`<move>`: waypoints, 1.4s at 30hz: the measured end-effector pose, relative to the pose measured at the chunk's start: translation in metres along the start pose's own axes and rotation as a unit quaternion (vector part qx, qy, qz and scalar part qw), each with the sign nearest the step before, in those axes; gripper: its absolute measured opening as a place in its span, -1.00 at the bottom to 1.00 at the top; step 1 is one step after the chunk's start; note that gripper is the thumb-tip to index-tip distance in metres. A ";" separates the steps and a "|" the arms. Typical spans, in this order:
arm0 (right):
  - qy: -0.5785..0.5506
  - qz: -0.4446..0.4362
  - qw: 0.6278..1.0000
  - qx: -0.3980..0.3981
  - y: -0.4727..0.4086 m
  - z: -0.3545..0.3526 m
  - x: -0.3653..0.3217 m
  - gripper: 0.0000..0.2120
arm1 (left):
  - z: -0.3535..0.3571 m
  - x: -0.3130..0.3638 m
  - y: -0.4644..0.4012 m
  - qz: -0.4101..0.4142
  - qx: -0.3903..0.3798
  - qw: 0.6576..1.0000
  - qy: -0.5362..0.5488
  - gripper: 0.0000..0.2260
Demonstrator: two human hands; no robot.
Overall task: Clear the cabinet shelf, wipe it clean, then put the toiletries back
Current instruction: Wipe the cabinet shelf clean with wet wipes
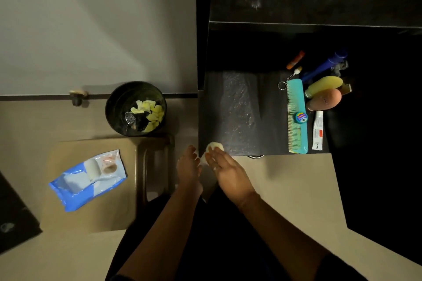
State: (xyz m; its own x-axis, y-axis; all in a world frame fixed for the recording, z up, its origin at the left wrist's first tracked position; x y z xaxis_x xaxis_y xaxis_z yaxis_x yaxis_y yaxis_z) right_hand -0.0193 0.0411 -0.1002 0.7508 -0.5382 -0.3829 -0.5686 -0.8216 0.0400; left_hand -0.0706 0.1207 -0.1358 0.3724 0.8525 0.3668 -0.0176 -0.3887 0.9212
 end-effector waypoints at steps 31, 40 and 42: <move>-0.032 0.047 0.998 0.004 0.001 -0.004 0.028 -0.54 | 0.008 0.009 0.000 -0.005 -0.045 0.999 0.001 -0.92; 0.029 0.302 0.949 0.089 -0.175 -0.098 0.143 -0.70 | 0.004 0.006 -0.006 -0.019 -0.050 0.998 -0.033 -0.92; 0.051 0.320 0.945 0.030 -0.184 -0.084 0.140 -0.69 | 0.004 0.006 -0.007 -0.015 -0.050 0.998 -0.035 -0.93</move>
State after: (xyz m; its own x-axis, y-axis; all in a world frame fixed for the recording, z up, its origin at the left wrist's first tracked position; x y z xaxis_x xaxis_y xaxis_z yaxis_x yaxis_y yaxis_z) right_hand 0.2182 0.1009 -0.0837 0.2726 -0.9395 -0.2074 -0.9334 -0.3105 0.1797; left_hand -0.0644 0.1267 -0.1403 0.4379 0.8356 0.3316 -0.0969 -0.3228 0.9415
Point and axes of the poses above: each hand's wrist, its own y-axis away from the middle knuckle, its own z-axis out of the palm, x = y × z, the point moved 6 cm from there along -y, towards the middle knuckle, and after that the axes turned 6 degrees about x, right-handed, at the moved point
